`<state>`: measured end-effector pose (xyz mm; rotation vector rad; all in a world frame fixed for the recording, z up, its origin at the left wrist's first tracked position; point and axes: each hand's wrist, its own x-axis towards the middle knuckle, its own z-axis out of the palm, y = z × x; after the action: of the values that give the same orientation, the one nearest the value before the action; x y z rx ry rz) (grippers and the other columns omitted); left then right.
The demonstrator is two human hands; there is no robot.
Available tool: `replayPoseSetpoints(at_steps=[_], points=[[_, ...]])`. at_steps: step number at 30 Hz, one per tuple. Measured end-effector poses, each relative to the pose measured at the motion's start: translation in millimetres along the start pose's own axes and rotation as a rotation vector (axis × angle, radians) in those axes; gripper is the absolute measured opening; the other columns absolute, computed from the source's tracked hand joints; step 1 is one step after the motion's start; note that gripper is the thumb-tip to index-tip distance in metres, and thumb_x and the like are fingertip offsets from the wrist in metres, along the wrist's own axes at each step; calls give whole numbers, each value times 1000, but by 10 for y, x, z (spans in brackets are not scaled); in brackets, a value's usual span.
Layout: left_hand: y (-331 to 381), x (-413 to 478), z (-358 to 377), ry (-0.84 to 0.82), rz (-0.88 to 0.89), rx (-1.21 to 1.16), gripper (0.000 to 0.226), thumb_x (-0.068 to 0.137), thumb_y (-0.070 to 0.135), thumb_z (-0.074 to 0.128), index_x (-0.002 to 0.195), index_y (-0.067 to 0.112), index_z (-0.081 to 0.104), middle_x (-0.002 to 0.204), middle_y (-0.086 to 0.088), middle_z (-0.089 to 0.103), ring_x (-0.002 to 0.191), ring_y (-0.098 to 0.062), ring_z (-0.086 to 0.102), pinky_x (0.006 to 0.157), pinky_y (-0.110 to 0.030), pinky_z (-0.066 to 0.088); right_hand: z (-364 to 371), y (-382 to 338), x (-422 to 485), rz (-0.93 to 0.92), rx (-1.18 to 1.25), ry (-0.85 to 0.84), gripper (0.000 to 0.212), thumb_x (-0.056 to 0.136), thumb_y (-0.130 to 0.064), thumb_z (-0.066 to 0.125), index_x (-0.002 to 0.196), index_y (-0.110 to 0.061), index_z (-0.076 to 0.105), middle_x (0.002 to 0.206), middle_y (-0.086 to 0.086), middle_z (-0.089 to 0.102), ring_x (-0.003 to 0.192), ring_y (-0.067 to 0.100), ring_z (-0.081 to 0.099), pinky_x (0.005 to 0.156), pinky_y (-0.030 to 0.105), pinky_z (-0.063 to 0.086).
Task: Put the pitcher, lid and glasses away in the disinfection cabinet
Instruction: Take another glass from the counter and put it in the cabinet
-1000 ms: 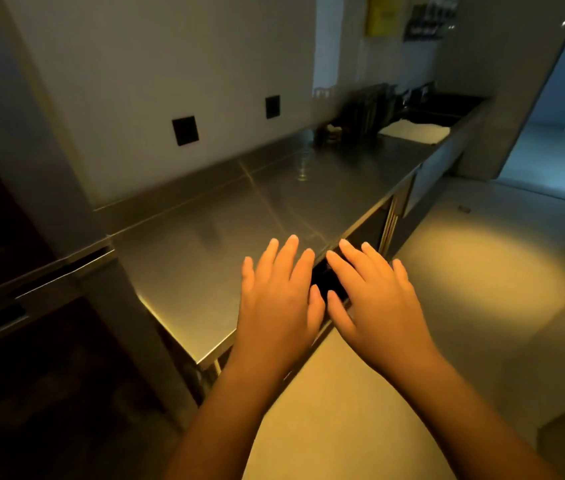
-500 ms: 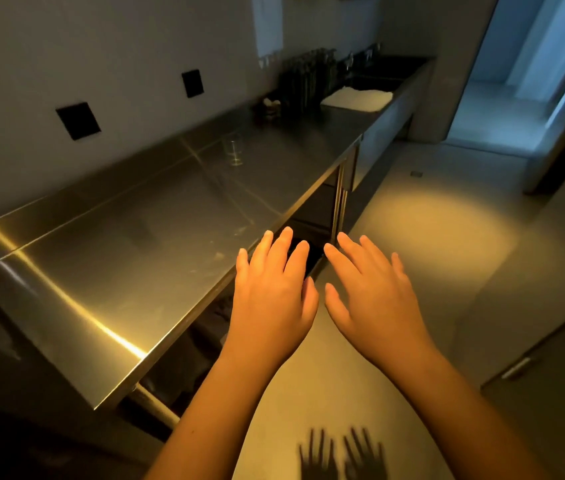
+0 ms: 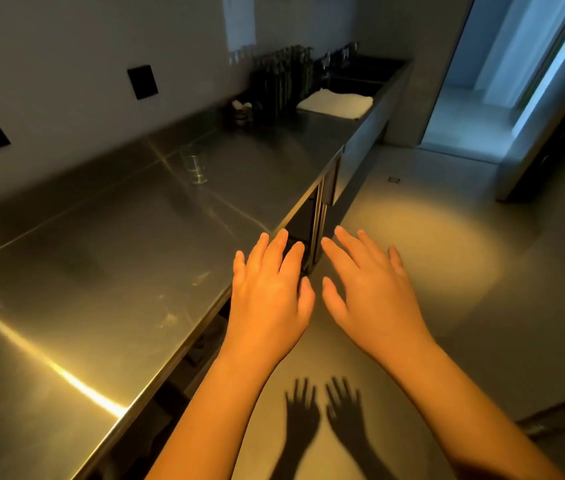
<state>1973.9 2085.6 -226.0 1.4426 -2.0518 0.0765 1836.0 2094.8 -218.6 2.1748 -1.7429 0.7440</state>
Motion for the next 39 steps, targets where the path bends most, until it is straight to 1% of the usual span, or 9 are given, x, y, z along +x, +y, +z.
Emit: replayPoseSetpoints(at_steps=[7,10,13,17,21,27,31,35,39], points=[[-451,703,242,12,-42,46,42,79,14,66,120,6,59,129,-17,55,123,-38,48,95,-62,33,459,137,731,-20,15,-8,46,76,-20,66,120,-9,61,125,13,59,117,37,54,89,60,42],[-554,864,355,-30,-73,48,45,79,14,68,122,7,58,132,-16,53,126,-37,45,99,-59,29,634,200,937,-20,51,-47,49,74,-18,72,121,-9,60,126,14,59,118,37,53,90,61,40],[-645,1043,475,-50,-87,69,45,82,15,65,125,8,56,135,-15,50,129,-36,42,101,-56,26,784,289,1166,-25,67,-73,44,77,-22,61,120,-10,61,126,13,59,118,36,54,89,61,41],[-699,1386,665,-67,-142,44,47,89,20,56,134,11,47,146,-11,38,139,-30,27,109,-49,14,1031,494,1516,-37,88,-135,49,75,-20,72,121,-10,60,126,13,58,117,36,54,89,62,41],[-707,1803,967,-60,-157,129,45,81,21,58,124,7,57,135,-16,51,128,-37,44,99,-59,32,1261,815,1947,-64,120,-188,46,79,-23,62,124,-11,58,129,11,56,119,35,52,91,60,41],[-640,2517,1354,28,-239,167,51,72,12,73,120,4,59,129,-20,55,123,-40,47,94,-63,34,1459,1448,2602,-135,174,-260,53,86,-24,59,137,-17,45,145,6,40,136,29,32,106,55,24],[-634,2852,1554,65,-306,188,49,75,15,68,122,4,58,130,-19,54,125,-39,46,97,-62,29,1597,1722,2973,-196,232,-298,52,90,-26,54,140,-17,40,148,6,35,138,28,27,109,54,20],[-700,2975,1716,21,-411,164,52,84,18,62,134,9,48,144,-13,40,137,-31,29,109,-50,15,1767,1788,3200,-248,241,-434,55,96,-34,39,147,-25,20,156,-2,15,143,19,9,114,47,9],[-883,3104,1789,18,-468,185,53,85,20,61,135,11,47,144,-13,40,137,-30,30,109,-48,13,1975,1775,3391,-289,243,-503,56,97,-37,34,148,-26,13,157,-5,7,144,17,3,115,45,6]])
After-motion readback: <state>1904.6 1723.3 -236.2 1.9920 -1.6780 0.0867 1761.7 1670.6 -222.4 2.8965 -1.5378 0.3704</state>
